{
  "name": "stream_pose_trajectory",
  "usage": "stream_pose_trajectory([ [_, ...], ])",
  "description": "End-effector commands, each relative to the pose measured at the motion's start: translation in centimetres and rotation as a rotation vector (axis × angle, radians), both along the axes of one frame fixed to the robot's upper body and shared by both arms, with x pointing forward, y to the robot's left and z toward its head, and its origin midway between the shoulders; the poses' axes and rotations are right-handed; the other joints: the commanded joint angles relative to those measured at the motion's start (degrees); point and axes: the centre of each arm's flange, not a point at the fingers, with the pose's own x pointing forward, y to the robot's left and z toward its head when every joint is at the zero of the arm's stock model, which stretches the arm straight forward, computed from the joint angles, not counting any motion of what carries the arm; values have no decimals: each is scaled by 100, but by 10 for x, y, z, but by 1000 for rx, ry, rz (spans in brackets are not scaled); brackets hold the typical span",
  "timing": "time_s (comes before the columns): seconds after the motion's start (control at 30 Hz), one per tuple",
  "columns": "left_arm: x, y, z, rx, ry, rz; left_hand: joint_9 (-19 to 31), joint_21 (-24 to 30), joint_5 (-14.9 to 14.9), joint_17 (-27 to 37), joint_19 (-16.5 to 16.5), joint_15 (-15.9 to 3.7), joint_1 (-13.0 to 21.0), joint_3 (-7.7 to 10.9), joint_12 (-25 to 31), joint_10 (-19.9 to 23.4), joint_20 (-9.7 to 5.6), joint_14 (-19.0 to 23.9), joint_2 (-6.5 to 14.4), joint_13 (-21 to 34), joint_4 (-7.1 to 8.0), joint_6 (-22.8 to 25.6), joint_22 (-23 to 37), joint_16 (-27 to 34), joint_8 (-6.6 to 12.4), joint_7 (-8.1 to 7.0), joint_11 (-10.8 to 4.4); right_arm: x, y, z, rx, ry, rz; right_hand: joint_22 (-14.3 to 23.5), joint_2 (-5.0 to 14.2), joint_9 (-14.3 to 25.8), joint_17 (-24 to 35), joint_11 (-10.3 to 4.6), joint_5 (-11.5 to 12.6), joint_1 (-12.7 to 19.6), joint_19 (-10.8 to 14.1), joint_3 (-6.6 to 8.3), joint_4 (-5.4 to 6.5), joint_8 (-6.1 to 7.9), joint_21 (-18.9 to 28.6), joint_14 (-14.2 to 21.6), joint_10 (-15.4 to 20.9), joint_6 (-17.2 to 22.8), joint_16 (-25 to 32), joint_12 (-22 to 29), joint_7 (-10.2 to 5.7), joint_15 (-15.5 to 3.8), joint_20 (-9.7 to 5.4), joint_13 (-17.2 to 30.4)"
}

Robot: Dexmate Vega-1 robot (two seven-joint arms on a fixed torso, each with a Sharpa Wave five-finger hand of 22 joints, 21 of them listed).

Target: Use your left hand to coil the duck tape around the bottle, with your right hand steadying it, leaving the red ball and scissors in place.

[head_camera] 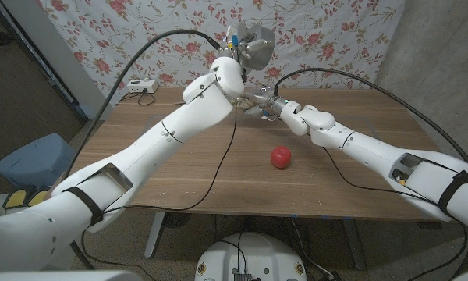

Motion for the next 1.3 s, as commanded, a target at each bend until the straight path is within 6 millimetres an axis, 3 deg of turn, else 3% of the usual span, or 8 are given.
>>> stream_pose_trajectory([
  [0.03,-3,6,-16,-35,66,-128,-8,38,13,1271,-298,-946,985,829,-27,743,-341,922,925,544,20,255,7,-7,-16,204,-657,7,-13,18,48,-36,-38,16,1173,9,37,-929,41,240,-21,13,31,23,68,685,1634,2116,39,-16,-1156,-1055,-748,15],
  [0.27,-7,2,-15,-27,73,-177,0,72,12,1255,-310,-947,997,837,-54,744,-342,935,924,539,22,259,-2,-36,-26,207,-668,12,-17,24,67,-60,-74,15,1169,9,46,-935,41,242,-30,6,36,25,86,688,1639,2125,31,-28,-1165,-1052,-745,25],
  [0.57,-16,1,-9,28,28,-67,39,122,5,1272,-362,-949,993,815,-44,711,-301,954,915,642,37,215,-12,-48,-49,218,-665,26,-31,35,107,-72,-151,13,1172,10,56,-924,41,248,-31,1,42,21,117,695,1642,2121,19,-45,-1153,-1053,-726,42],
  [1.03,-37,-22,-18,233,-302,404,153,150,23,1393,-677,-940,963,742,-11,549,-278,769,967,917,106,101,-25,-107,-83,128,-695,30,-38,48,128,-86,-195,11,1175,11,73,-924,42,262,-27,-1,47,21,166,709,1668,2127,4,-65,-1154,-1055,-702,59],
  [1.3,-27,-17,-23,211,-263,331,135,224,40,1403,-645,-953,969,734,-70,571,-405,777,953,878,100,166,-39,-145,-92,97,-753,31,-42,48,150,-89,-172,10,1171,11,80,-935,41,265,-37,-5,51,18,183,714,1671,2122,-5,-79,-1149,-1051,-703,67],
])
